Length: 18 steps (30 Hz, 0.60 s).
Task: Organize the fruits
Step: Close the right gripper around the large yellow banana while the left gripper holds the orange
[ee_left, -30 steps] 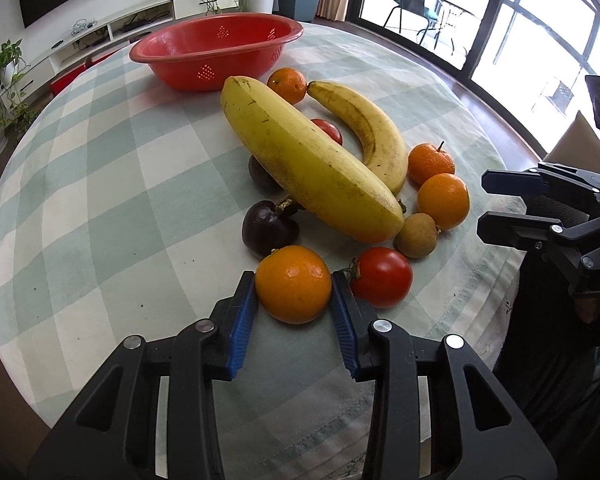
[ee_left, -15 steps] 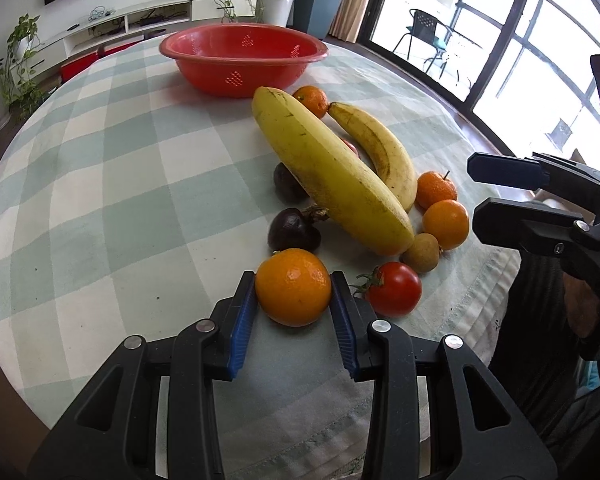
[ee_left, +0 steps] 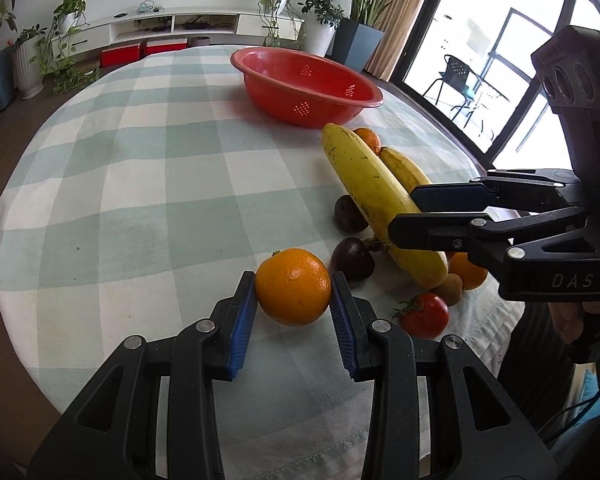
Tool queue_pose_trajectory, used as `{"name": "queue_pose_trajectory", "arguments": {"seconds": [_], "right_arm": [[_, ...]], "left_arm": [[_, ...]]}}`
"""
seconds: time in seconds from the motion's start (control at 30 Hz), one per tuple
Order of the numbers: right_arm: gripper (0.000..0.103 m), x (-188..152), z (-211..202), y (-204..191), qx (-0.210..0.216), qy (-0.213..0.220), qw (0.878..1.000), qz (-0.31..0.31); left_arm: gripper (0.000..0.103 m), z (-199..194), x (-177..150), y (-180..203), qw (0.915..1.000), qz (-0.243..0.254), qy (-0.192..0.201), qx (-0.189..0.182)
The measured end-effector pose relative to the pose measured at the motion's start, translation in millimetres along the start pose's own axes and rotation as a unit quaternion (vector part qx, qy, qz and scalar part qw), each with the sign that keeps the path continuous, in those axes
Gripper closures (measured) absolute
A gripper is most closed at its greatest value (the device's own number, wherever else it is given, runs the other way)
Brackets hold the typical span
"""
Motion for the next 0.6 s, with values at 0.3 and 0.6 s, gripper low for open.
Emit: {"name": "queue_pose_trajectory", "arguments": {"seconds": [0.3,0.6], "right_arm": [[0.061,2.4,25.0,3.2,-0.01,-0.063,0.998,-0.01],[0.061,5.7,32.5,0.9,-0.015,-0.071,0.997,-0.032]], "left_arm": [[0.069,-8.0,-1.4,-2.2,0.9998,-0.01,0.014,-0.011],[0.069,-8.5,-0.7,-1.5,0.9998,-0.01,0.015,-0.012]]}}
Point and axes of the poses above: each gripper's, at about its wrist camera, not at the fingertips, and z roughly the way its jaws point, y to its right, x to its top, the point moved 4 cm from there along z, roughly the way its jaws point, and after that the axes turned 5 degrees about y, right-handed, at the moved point
